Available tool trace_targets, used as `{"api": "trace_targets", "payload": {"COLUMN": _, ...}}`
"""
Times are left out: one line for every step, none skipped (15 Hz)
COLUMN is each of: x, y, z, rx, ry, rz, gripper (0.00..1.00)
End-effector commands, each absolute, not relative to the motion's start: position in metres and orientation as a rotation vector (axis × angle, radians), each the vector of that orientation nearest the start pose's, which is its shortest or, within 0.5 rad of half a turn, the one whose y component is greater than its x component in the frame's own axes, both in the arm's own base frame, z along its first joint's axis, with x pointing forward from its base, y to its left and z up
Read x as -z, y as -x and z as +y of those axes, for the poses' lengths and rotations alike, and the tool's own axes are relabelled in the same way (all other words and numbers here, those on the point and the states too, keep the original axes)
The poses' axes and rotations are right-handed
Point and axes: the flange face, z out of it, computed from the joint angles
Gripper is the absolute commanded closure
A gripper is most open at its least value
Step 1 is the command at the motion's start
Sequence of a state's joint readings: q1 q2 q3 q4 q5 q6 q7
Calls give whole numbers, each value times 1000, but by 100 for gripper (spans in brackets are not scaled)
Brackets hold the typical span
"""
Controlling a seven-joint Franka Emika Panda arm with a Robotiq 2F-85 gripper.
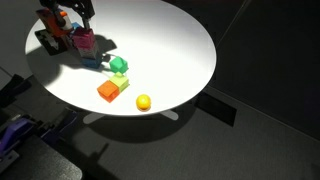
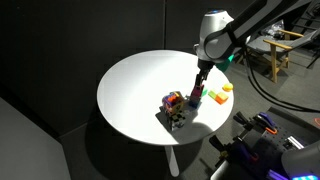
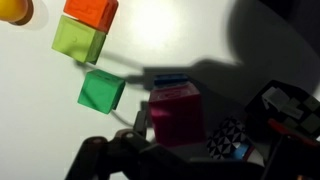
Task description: Push the pink and green blocks backwards then put the pink block on top of the grey block
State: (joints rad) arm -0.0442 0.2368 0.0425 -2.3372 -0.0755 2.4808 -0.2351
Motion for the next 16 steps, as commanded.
{"api": "trace_targets", "payload": {"x": -246, "y": -491, "z": 0, "rx": -144, "ry": 3140, "rz": -300, "gripper": 0}}
{"api": "trace_targets", "payload": {"x": -248, "y": -488, "z": 0, "rx": -144, "ry": 3147, "rz": -262, "gripper": 0}}
{"api": "trace_targets", "payload": {"x": -251, "y": -485, "z": 0, "rx": -143, "ry": 3152, "rz": -224, "gripper": 0}}
{"api": "trace_targets", "payload": {"x": -253, "y": -482, "z": -1, "rx": -145, "ry": 3159, "rz": -189, "gripper": 0}}
{"api": "trace_targets", "payload": {"x": -256, "y": -478, "z": -2, "rx": -144, "ry": 3164, "rz": -144, "gripper": 0}}
{"api": "trace_targets", "payload": {"x": -258, "y": -475, "z": -2, "rx": -151, "ry": 3167, "rz": -101, "gripper": 0}}
{"api": "trace_targets", "payload": {"x": -261, "y": -471, "z": -3, "rx": -162, "ry": 3170, "rz": -66, "gripper": 0}}
{"api": "trace_targets", "payload": {"x": -263, "y": -468, "z": -4, "rx": -176, "ry": 3171, "rz": -38, "gripper": 0}}
{"api": "trace_targets", "payload": {"x": -265, "y": -465, "z": -4, "rx": -193, "ry": 3173, "rz": -17, "gripper": 0}}
{"api": "trace_targets", "payload": {"x": -268, "y": -461, "z": -4, "rx": -208, "ry": 3174, "rz": -7, "gripper": 0}}
{"api": "trace_targets", "payload": {"x": -270, "y": -458, "z": -4, "rx": -223, "ry": 3173, "rz": 2, "gripper": 0}}
{"api": "trace_targets", "payload": {"x": -273, "y": -455, "z": -3, "rx": -237, "ry": 3174, "rz": 5, "gripper": 0}}
{"api": "trace_targets", "payload": {"x": -275, "y": -451, "z": -3, "rx": -247, "ry": 3176, "rz": 7, "gripper": 0}}
{"api": "trace_targets", "payload": {"x": -278, "y": -448, "z": -3, "rx": -262, "ry": 3175, "rz": 2, "gripper": 0}}
{"api": "trace_targets", "payload": {"x": -281, "y": -445, "z": -3, "rx": -272, "ry": 3174, "rz": -3, "gripper": 0}}
{"api": "trace_targets", "payload": {"x": -284, "y": -442, "z": -3, "rx": -272, "ry": 3175, "rz": -12, "gripper": 0}}
